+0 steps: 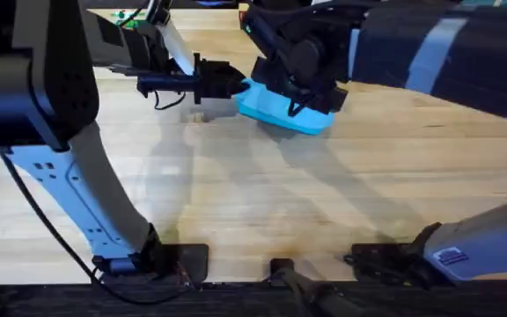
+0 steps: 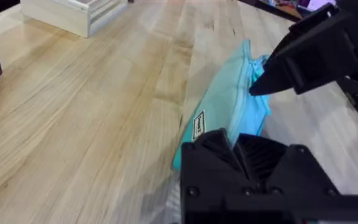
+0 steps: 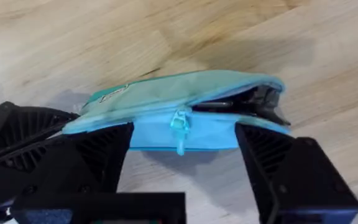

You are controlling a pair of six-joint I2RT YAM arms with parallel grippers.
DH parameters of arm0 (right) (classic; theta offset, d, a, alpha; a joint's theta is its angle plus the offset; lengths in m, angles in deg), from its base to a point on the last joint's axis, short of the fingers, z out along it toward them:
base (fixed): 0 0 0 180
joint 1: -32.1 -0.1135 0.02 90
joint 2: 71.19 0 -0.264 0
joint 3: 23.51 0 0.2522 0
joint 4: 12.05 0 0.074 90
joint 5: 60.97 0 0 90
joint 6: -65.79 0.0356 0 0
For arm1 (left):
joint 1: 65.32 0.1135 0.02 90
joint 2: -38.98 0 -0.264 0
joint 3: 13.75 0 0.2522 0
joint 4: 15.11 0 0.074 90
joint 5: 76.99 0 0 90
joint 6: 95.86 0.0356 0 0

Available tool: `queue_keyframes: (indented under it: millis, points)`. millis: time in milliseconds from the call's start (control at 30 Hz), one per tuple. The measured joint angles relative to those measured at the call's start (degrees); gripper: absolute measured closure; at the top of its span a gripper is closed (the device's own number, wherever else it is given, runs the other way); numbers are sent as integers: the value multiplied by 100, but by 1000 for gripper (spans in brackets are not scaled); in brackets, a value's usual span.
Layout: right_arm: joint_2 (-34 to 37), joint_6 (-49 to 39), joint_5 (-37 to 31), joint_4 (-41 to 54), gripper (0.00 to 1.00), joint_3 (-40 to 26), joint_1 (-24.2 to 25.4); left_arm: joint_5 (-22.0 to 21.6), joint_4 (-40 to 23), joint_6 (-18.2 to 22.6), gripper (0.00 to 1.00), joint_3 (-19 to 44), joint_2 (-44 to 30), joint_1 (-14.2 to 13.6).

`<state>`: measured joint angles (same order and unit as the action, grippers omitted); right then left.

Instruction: Unzip the bag, pick up the pens from the table one at a time and place them inside, then zip the bag closed.

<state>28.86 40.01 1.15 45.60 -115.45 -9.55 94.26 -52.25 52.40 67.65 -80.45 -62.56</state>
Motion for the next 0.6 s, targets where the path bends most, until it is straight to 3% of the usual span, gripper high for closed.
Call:
queue_keyframes:
  millis: [600]
  points:
    - [262, -41, 4, -62, 176, -11, 22, -4, 0, 0, 959, 0, 2, 0]
